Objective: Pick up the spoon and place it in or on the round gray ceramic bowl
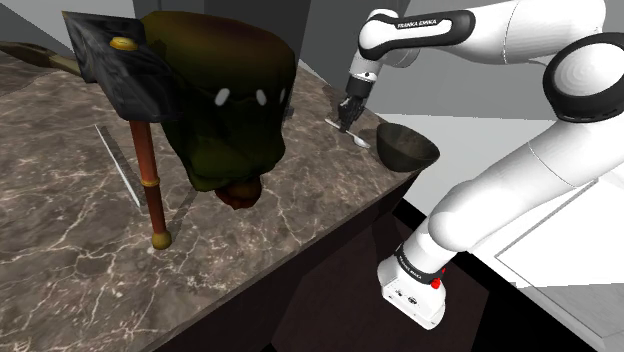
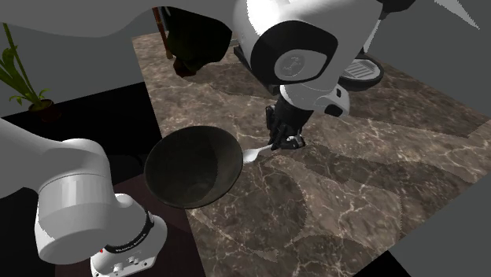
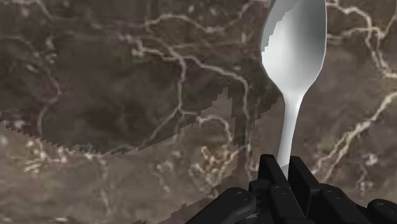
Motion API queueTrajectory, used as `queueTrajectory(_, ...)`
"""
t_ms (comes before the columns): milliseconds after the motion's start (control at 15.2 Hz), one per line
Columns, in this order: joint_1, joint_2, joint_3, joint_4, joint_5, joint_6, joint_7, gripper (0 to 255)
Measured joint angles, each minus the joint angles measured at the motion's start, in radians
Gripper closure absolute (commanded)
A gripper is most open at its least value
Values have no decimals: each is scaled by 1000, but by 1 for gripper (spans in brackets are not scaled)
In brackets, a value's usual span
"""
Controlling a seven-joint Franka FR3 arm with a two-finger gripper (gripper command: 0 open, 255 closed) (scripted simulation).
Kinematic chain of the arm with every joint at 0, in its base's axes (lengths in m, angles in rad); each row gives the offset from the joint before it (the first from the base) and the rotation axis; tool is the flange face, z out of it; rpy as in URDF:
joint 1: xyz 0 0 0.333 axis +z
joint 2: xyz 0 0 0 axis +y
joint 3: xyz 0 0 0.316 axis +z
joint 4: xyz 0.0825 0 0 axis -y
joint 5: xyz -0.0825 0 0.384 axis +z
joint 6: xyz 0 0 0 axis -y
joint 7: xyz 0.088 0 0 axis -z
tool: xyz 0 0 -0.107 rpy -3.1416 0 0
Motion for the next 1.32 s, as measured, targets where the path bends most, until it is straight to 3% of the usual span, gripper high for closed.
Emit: queueTrajectory(1320, 1, -24, 4, 237, -5, -260, 26, 255)
